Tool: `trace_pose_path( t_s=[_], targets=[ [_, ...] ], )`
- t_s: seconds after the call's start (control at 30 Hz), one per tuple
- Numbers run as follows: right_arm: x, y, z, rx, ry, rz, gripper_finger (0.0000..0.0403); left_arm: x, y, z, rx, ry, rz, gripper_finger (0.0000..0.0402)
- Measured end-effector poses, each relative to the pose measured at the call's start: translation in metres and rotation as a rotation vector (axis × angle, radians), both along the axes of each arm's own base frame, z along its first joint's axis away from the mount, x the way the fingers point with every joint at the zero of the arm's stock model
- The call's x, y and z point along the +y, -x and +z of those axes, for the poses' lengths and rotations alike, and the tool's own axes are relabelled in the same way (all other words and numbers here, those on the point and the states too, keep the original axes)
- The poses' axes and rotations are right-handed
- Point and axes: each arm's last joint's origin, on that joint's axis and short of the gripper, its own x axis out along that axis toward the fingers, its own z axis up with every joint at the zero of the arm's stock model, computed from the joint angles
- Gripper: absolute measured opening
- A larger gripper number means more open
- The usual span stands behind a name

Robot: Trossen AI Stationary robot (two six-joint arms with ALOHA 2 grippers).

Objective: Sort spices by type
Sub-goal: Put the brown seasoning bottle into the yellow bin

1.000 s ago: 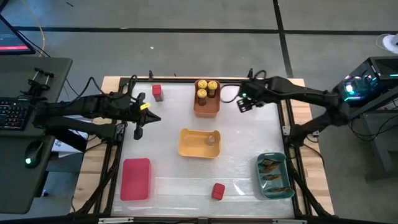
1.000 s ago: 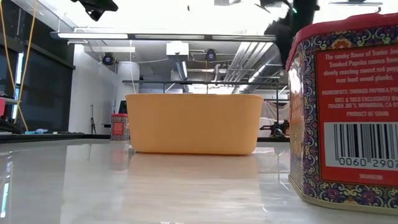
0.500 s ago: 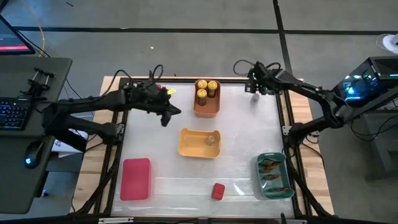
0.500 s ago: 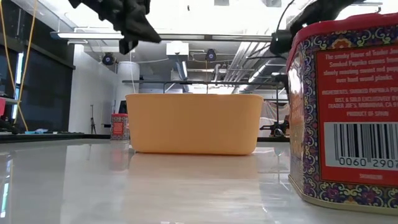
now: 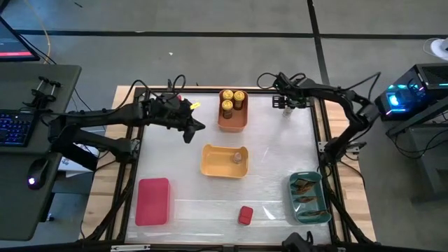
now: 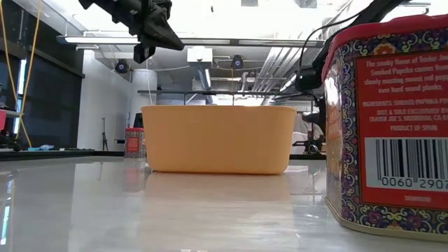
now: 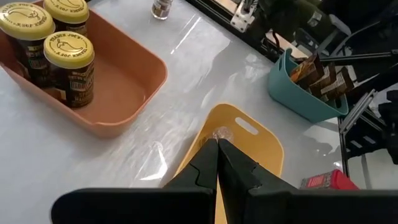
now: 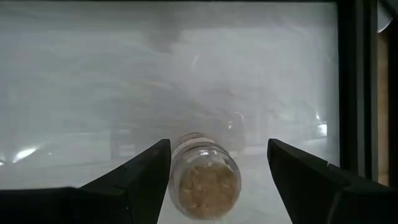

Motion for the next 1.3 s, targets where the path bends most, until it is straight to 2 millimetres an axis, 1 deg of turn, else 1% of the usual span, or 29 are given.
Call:
trace_pose_path(
  t_s=[0.27,0.6,0.7,0.9,1.07,1.2,1.23,1.3],
  targets=[
    [-0.002,-0.004,-0.015,-0.003,-0.075,0.006,0.0261,0.0,0.0,-0.001,0.011,-0.025,-0.017,0.0],
    [-0.003,-0.003,-0.017,-0.022,-0.112,0.021,0.0256,0.0,0.001,-0.001,0.017,-0.045,-0.031,0.0],
    [-0.004,-0.001,-0.017,-0.009,-0.101,0.016,0.0238,0.0,0.001,-0.001,0.017,-0.051,-0.035,0.0],
    [-0.006,-0.002,-0.016,-0.001,-0.08,0.023,0.0174,0.0,0.001,-0.001,0.021,-0.054,-0.037,0.0],
    [-0.005,-0.004,-0.016,-0.012,-0.091,0.053,0.017,0.0,0.002,-0.002,0.035,-0.05,-0.038,0.0],
    [0.001,-0.007,-0.011,-0.024,-0.123,0.14,0.017,0.0,0.003,-0.004,0.052,-0.058,-0.047,0.0],
    [0.003,-0.008,-0.006,-0.025,-0.123,0.166,0.017,-0.001,0.003,-0.005,0.066,-0.069,-0.059,0.0],
    [0.007,-0.011,0.01,-0.057,-0.083,0.218,0.017,-0.002,0.008,-0.007,0.108,-0.095,-0.103,0.0]
  ],
)
